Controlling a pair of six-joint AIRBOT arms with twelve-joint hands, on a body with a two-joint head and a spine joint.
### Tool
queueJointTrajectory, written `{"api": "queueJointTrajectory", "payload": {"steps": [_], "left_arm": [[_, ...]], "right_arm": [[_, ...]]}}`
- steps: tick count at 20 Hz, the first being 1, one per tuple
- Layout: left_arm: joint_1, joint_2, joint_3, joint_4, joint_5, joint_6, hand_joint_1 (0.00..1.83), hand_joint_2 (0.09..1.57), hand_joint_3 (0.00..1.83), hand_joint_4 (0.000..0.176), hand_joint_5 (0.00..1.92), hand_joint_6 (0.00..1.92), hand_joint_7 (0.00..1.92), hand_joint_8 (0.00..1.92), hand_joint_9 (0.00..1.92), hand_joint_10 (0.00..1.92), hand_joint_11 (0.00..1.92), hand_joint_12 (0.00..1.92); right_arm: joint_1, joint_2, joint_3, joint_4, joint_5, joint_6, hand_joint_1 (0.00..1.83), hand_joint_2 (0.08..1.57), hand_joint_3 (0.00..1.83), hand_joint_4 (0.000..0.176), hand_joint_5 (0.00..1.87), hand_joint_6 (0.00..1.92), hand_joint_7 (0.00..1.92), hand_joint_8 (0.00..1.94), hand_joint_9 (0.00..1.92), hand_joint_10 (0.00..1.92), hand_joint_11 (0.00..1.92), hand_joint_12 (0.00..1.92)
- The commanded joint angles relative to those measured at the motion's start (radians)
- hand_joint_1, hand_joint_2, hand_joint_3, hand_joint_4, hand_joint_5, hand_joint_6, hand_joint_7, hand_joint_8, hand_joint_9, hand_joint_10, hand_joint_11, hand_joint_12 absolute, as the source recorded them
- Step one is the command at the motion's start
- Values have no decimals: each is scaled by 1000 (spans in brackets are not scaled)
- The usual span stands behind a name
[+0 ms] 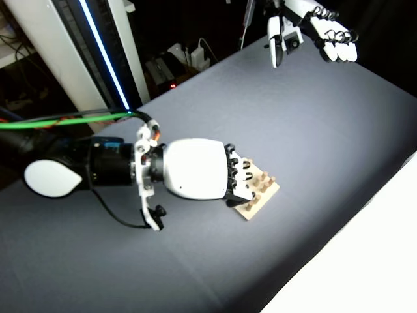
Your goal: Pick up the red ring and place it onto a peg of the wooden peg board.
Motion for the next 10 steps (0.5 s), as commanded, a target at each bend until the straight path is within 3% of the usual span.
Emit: {"api": "queueJointTrajectory", "payload": {"steps": [1,2,3,4,5,6,7,10], "left_arm": [[-4,0,3,2,-122,0,757,1102,0,10,214,2,187,4,162,7,0,470],[-4,0,3,2,-121,0,751,1102,0,7,215,1,187,2,158,3,0,453],[-4,-1,3,2,-121,-1,752,1108,2,6,215,1,187,1,154,1,0,442],[-4,-1,4,1,-120,-1,763,1109,1,18,210,1,176,2,139,3,0,378],[-4,-1,4,1,-119,-1,763,1109,1,18,210,1,176,2,139,3,0,378],[-4,-2,5,1,-118,-1,774,1108,0,8,214,2,180,3,146,4,0,379],[-4,-2,5,1,-118,-1,774,1108,0,8,214,2,180,3,146,4,0,379],[-4,-2,5,1,-121,-2,720,1109,0,18,210,0,185,2,156,4,0,421]], "right_arm": [[11,0,2,32,99,1,1265,1095,0,0,1119,634,961,1214,789,1262,514,1573],[11,0,2,32,99,1,1264,1093,0,0,1141,589,951,1233,778,1274,520,1567],[12,1,2,33,100,1,1253,1091,1,0,1120,659,966,1176,760,1214,423,1544],[14,1,1,30,100,1,1350,1113,0,0,1030,819,974,1129,801,1261,449,1503],[14,-1,1,25,100,1,1350,1113,0,0,1030,819,974,1129,801,1261,449,1503],[14,-6,1,19,98,1,1377,1115,0,0,979,904,949,1123,875,1246,654,1423],[14,-10,3,17,97,1,1377,1115,0,0,979,904,949,1123,875,1246,654,1423],[14,-21,7,14,96,1,1387,1084,0,0,950,1019,1070,851,973,1088,734,1280]]}}
